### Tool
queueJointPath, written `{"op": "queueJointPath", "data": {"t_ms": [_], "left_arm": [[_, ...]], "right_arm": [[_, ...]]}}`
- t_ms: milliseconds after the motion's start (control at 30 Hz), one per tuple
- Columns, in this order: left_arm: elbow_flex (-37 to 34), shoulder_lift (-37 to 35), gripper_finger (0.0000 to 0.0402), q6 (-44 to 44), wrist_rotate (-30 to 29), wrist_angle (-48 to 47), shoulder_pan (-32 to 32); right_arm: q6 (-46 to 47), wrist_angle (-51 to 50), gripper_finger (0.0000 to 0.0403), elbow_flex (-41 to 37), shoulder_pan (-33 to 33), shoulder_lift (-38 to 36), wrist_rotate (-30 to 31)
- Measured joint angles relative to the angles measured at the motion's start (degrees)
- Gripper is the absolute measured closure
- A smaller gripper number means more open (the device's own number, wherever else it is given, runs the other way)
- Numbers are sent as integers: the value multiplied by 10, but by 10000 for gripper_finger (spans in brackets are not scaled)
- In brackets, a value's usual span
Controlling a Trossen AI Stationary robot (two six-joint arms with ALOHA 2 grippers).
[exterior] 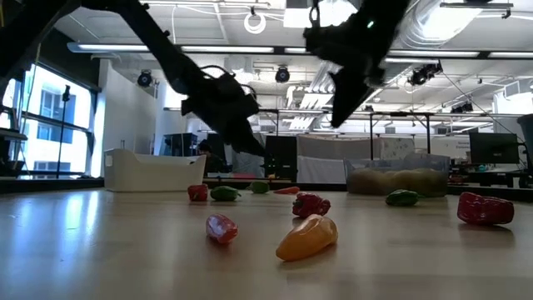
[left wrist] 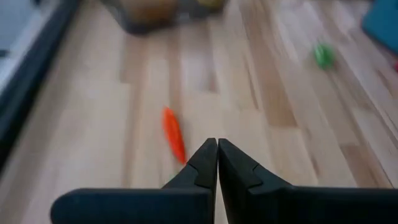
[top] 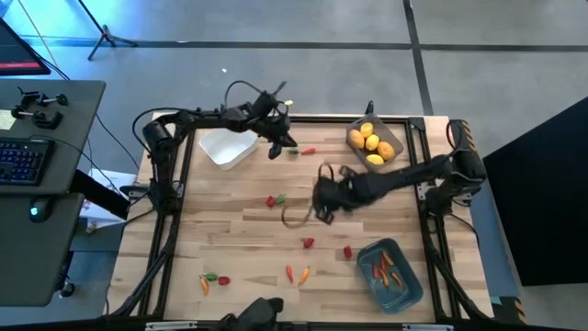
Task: Sort produce into baskets
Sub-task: Put the orange chili pepper into the blue bin
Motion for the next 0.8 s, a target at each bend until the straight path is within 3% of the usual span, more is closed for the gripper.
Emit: {"op": "queueJointPath", "data": {"t_ms": [200,433,667,800], "left_arm": [[-143,-63,401,-104,-23,242,-3],[-266,-128,401,-159,-36,432,-8],[-328,-135,401,-198,-71,508,-22],[-344,-135,401,-199,-114,506,-40]], "right_arm": [[-159,209,401,-81,-123,-25,-122],[-271,307,391,-135,-282,-9,-246],[-374,370,303,-135,-369,37,-342],[-422,412,249,-135,-381,72,-345]]}}
